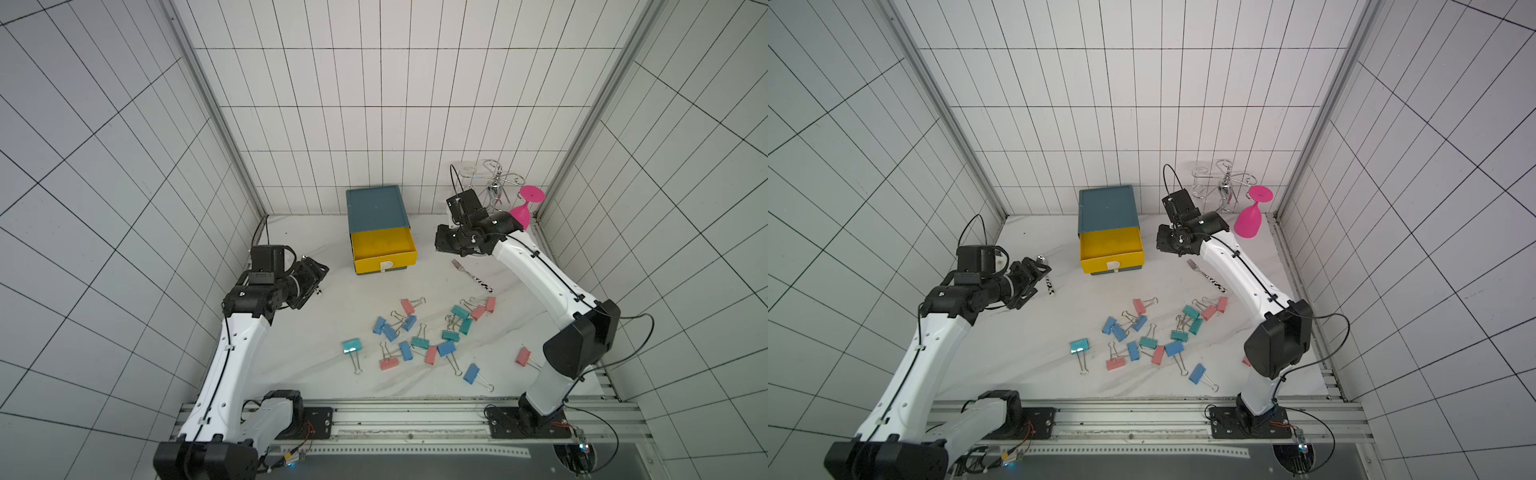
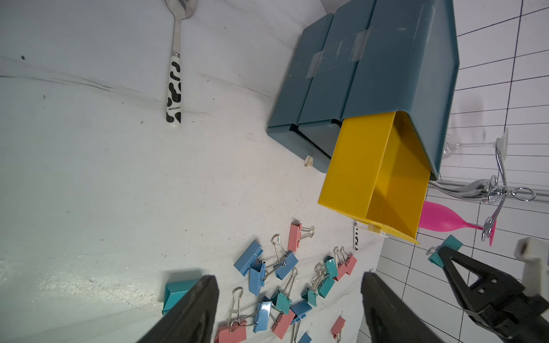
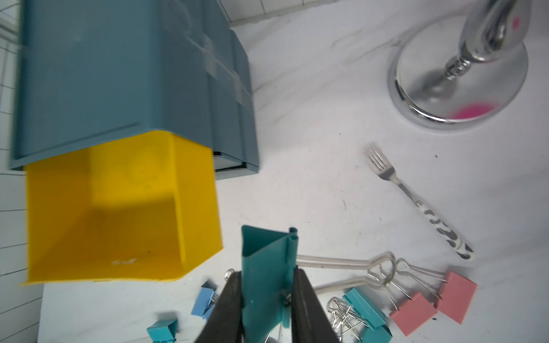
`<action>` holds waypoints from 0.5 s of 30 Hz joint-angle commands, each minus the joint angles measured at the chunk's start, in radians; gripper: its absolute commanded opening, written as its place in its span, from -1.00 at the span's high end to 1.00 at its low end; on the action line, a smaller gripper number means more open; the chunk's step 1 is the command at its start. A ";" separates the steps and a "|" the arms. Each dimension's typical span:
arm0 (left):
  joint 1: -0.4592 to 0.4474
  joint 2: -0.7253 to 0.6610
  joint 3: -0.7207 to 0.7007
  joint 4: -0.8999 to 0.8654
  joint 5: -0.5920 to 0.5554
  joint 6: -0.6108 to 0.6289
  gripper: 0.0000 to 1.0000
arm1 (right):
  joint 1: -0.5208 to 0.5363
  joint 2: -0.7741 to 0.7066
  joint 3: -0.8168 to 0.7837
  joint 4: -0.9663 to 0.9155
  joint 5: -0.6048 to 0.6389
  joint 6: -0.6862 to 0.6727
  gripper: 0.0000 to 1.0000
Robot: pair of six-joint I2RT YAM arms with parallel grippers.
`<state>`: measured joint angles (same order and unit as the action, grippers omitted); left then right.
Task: Put the binder clips in the drawer according to color
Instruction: Place the binder clip in the drawer.
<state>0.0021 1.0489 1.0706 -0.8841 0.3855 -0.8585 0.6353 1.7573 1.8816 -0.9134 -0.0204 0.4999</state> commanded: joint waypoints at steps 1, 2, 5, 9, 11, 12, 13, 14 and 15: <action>0.004 -0.003 0.019 0.002 0.018 0.022 -0.58 | 0.051 0.074 0.138 -0.081 -0.038 -0.046 0.61; 0.005 -0.008 0.019 -0.004 0.016 0.026 -0.59 | 0.066 0.100 0.190 -0.090 -0.050 -0.049 0.61; 0.004 -0.020 0.016 -0.016 0.013 0.032 -0.59 | 0.109 0.182 0.341 -0.125 -0.077 -0.051 0.61; 0.004 -0.029 0.006 -0.027 0.017 0.040 -0.59 | 0.149 0.279 0.497 -0.160 -0.100 -0.050 0.57; 0.004 -0.034 0.002 -0.030 0.015 0.042 -0.58 | 0.158 0.315 0.536 -0.168 -0.108 -0.046 0.53; 0.005 -0.035 0.002 -0.032 0.015 0.043 -0.59 | 0.159 0.325 0.545 -0.170 -0.113 -0.045 0.51; 0.005 -0.036 0.002 -0.035 0.015 0.044 -0.59 | 0.161 0.332 0.550 -0.170 -0.116 -0.045 0.46; 0.004 -0.038 0.000 -0.035 0.015 0.045 -0.59 | 0.162 0.336 0.553 -0.168 -0.118 -0.047 0.40; 0.004 -0.038 0.000 -0.037 0.014 0.047 -0.59 | 0.162 0.336 0.554 -0.168 -0.115 -0.050 0.31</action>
<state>0.0021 1.0275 1.0710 -0.9131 0.3943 -0.8337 0.7967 2.0869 2.4012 -1.0416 -0.1215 0.4603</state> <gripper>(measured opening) 0.794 0.331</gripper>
